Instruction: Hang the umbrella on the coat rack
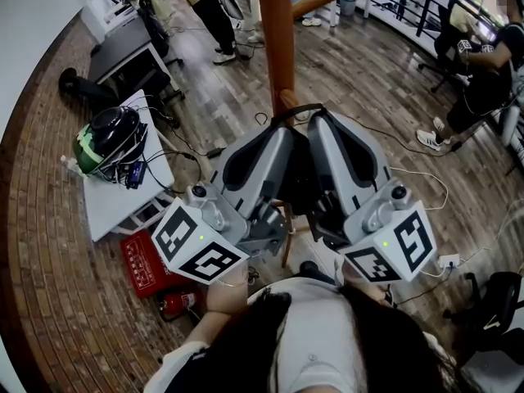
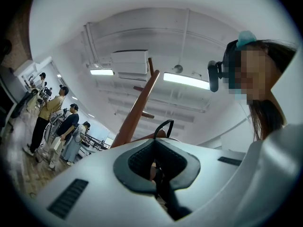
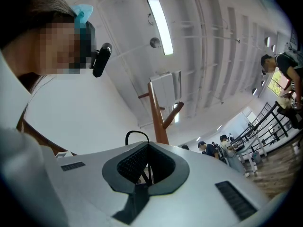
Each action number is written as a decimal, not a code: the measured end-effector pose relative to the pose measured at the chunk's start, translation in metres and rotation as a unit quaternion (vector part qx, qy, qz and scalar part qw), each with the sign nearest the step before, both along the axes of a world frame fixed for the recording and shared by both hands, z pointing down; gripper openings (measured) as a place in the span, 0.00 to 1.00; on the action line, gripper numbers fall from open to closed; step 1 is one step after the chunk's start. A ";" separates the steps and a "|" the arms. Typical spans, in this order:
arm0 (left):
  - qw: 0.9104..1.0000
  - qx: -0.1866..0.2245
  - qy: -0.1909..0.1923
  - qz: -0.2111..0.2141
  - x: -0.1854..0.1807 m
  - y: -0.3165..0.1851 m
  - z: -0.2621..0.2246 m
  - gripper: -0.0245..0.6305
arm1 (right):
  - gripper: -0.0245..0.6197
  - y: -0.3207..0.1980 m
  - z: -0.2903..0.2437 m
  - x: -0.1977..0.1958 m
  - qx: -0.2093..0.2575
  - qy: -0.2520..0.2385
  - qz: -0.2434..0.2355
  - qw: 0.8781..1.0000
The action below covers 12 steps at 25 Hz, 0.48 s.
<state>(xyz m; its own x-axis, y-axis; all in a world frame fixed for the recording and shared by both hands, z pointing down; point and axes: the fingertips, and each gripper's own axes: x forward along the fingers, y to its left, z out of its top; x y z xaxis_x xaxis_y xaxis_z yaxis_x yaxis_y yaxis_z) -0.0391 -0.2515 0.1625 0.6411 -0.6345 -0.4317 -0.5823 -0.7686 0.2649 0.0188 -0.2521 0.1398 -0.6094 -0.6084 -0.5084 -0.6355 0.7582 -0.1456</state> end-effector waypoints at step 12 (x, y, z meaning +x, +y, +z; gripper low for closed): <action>1.000 -0.027 0.006 -0.007 -0.005 -0.020 0.013 0.06 | 0.09 -0.019 0.012 -0.005 -0.018 0.007 -0.002 1.000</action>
